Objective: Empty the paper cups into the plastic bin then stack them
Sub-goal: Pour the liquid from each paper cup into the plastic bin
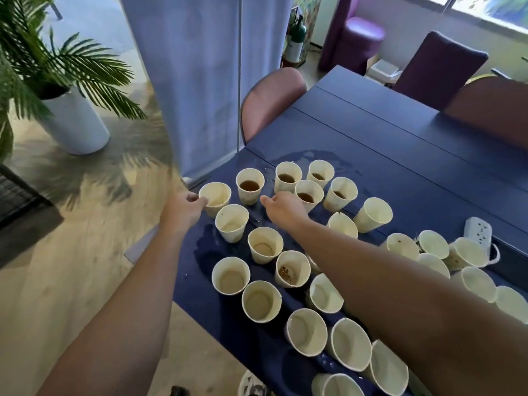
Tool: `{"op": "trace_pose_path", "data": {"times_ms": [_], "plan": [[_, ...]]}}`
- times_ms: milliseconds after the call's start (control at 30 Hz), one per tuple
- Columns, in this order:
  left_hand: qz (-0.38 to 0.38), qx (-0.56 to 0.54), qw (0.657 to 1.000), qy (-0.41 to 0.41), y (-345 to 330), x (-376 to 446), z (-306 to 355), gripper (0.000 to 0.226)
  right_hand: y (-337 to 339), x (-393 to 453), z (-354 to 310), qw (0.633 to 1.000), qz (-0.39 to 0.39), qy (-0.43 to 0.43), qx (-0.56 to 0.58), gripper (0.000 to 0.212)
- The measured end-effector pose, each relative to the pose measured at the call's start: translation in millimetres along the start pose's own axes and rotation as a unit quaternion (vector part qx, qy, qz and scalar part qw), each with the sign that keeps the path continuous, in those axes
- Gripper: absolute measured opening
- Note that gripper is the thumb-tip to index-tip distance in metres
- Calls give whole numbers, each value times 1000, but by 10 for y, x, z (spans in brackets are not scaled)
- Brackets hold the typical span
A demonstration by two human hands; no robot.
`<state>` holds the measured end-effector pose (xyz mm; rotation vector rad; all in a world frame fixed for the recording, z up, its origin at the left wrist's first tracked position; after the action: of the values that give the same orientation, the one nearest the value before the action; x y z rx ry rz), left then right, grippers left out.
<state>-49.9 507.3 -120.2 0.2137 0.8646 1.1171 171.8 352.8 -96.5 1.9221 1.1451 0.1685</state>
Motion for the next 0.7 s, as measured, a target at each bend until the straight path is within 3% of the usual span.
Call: {"op": "trace_pose_path", "data": {"times_ms": [100, 200, 300, 400, 533, 700], "plan": [[51, 5, 999, -20, 145, -160, 79, 40, -35, 106, -12, 999, -14, -24, 41, 52], [82, -17, 993, -82, 167, -477, 281, 32, -74, 205, -24, 996, -14, -50, 69, 55], [66, -41, 987, -141, 51, -816, 419, 28, -225, 296, -2, 991, -33, -87, 98, 59], [46, -55, 980, -184, -92, -1119, 463, 27, -329, 419, -3, 988, -38, -92, 119, 49], [33, -72, 978, -195, -230, -1323, 350, 27, -340, 543, -85, 990, -41, -65, 122, 26], [43, -72, 980, -180, -255, -1335, 204, 24, -291, 533, -100, 993, -28, -53, 101, 31]]}}
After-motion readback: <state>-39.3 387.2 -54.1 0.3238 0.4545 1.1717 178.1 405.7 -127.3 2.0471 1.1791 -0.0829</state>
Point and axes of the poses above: each hand's wrist, its own x-axis towards the middle knuckle, its own y-axis out of the back of the hand, z = x × y, the point moved 10 cm from there along x, towards the middle knuckle, and after that the axes turned 9 degrees about y, right-handed, at the moved point
